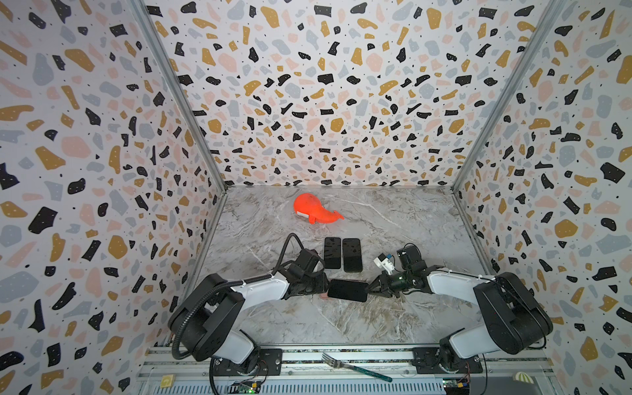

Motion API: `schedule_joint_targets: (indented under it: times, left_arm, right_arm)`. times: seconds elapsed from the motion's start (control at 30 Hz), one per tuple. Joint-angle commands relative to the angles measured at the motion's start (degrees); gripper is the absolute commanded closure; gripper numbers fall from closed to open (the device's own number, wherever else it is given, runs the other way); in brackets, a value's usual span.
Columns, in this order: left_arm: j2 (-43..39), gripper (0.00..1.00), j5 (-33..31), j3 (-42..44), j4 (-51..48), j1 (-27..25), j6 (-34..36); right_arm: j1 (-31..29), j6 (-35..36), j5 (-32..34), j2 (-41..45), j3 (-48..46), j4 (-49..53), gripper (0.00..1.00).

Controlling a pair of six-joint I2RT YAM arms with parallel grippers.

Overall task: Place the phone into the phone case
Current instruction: 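Lower the phone into the pink case with the right gripper, then press the phone down into the case with the right gripper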

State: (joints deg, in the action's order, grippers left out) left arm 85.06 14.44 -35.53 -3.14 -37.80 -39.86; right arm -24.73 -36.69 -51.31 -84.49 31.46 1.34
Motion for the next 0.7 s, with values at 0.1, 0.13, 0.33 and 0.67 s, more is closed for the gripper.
schedule_joint_targets:
  times: [0.1, 0.13, 0.33, 0.67]
  left_arm:
    - [2.2, 0.57, 5.5, -0.4, 3.0, 0.2, 1.2]
    - [1.9, 0.57, 5.4, -0.4, 3.1, 0.3, 1.2]
    - [2.4, 0.56, 6.3, -1.4, 3.7, 0.9, 1.7]
    - [-0.3, 0.56, 6.7, 2.1, 5.9, 0.9, -0.6]
  right_arm:
    - [-1.4, 4.0, 4.2, -1.5, 1.7, 6.6, 1.0]
    - [-1.5, 4.2, 4.1, -1.8, 1.8, 6.7, 1.0]
    - [-1.9, 5.3, 3.7, -4.3, 3.1, 7.9, 1.0]
    - [-1.8, -1.0, 3.6, -3.7, 0.6, 2.7, 1.0]
